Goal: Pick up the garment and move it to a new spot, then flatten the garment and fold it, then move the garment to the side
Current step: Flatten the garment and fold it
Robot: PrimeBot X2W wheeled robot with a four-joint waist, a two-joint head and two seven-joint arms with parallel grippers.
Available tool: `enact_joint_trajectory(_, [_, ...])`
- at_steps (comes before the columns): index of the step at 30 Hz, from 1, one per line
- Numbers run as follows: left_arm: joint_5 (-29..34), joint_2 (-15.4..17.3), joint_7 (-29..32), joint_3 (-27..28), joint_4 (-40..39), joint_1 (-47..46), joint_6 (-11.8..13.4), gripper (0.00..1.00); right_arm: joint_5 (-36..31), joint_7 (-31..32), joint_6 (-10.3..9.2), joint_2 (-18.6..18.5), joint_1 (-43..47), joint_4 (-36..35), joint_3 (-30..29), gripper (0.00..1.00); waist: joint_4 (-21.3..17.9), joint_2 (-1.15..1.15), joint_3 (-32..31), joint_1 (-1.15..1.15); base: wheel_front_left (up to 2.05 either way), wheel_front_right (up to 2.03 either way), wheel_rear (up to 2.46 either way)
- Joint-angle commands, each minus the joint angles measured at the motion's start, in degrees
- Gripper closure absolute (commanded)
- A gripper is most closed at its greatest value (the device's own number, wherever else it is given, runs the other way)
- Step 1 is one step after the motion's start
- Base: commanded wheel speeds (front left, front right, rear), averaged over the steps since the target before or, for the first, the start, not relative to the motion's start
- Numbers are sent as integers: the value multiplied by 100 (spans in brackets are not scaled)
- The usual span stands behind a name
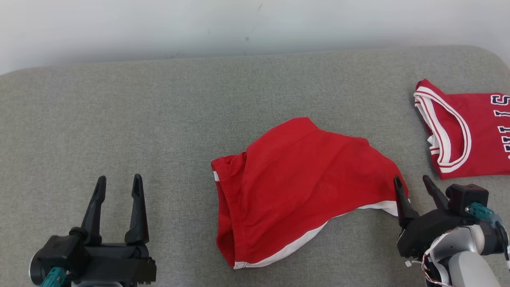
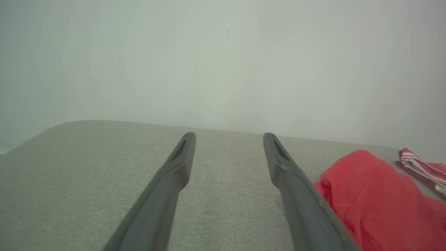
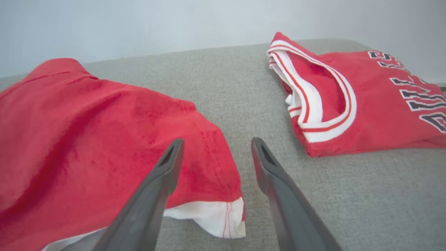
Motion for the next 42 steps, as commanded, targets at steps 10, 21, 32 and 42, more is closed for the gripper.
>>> enact_joint_trajectory(10, [-41, 0, -1, -64, -60, 279, 74, 0, -206, -1610, -18, 45, 657, -879, 273, 0, -12, 0, -182, 0, 0, 0, 0])
enact_joint_trajectory(21, [-80, 0, -1, -15, 26, 667, 118, 0, 9, -2159, -18, -65, 1078, -822, 761, 0, 6, 0, -522, 0, 0, 0, 0])
enact_joint_trajectory(32, [-298, 1, -1, -745, 885, 245, -100, 0, 304, -2177, -18, -76, 1094, -731, 897, 0, -87, 0, -619, 0, 0, 0, 0])
enact_joint_trajectory(42, [-1082, 4, 590, -1919, 2533, -1076, -240, 0, 335, -2142, -18, -89, 936, -599, 1079, 0, -461, 0, -483, 0, 0, 0, 0])
